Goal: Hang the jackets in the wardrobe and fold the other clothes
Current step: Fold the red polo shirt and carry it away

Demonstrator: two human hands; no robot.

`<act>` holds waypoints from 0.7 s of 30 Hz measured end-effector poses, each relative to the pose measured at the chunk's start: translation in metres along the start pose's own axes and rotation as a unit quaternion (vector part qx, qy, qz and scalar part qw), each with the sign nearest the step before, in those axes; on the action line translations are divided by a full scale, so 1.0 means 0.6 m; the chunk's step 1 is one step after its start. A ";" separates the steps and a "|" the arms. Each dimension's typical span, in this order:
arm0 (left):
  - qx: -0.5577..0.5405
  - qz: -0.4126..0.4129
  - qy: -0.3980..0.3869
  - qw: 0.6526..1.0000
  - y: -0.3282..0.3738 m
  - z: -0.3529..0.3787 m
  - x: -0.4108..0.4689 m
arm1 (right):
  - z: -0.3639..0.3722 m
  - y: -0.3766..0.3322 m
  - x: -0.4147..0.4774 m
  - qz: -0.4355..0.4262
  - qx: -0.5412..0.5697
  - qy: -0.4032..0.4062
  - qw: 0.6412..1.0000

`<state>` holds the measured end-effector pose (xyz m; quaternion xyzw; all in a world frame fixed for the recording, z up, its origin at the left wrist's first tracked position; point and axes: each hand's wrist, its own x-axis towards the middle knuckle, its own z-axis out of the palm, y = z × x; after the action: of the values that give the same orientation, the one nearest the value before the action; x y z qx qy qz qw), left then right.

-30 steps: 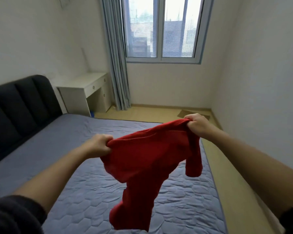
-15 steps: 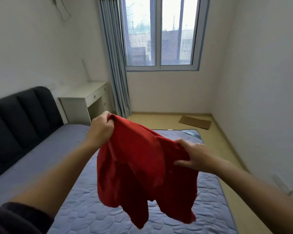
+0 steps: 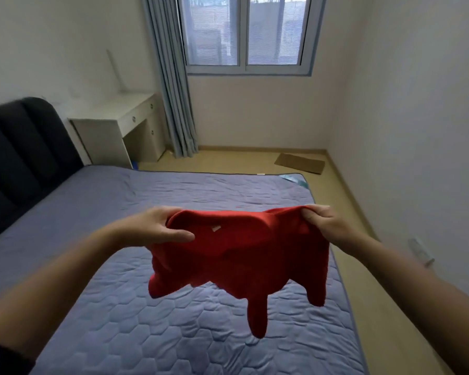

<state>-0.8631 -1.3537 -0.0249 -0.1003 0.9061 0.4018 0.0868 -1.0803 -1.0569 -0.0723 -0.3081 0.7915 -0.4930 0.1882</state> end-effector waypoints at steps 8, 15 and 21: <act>-0.128 -0.081 -0.068 0.986 0.007 -0.011 0.024 | -0.065 -0.017 -0.002 0.172 0.162 -0.142 0.961; -0.082 -0.268 0.035 0.959 -0.024 0.070 0.257 | -0.041 0.106 0.136 0.225 -0.004 -0.020 0.974; -0.372 -0.255 0.208 0.868 -0.120 0.221 0.500 | 0.027 0.297 0.285 0.211 -0.057 0.165 0.962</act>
<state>-1.1242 -1.3357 -0.2356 -0.4338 0.6292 0.6431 -0.0478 -1.2508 -1.1250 -0.2384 -0.0584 0.8857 -0.4398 0.1366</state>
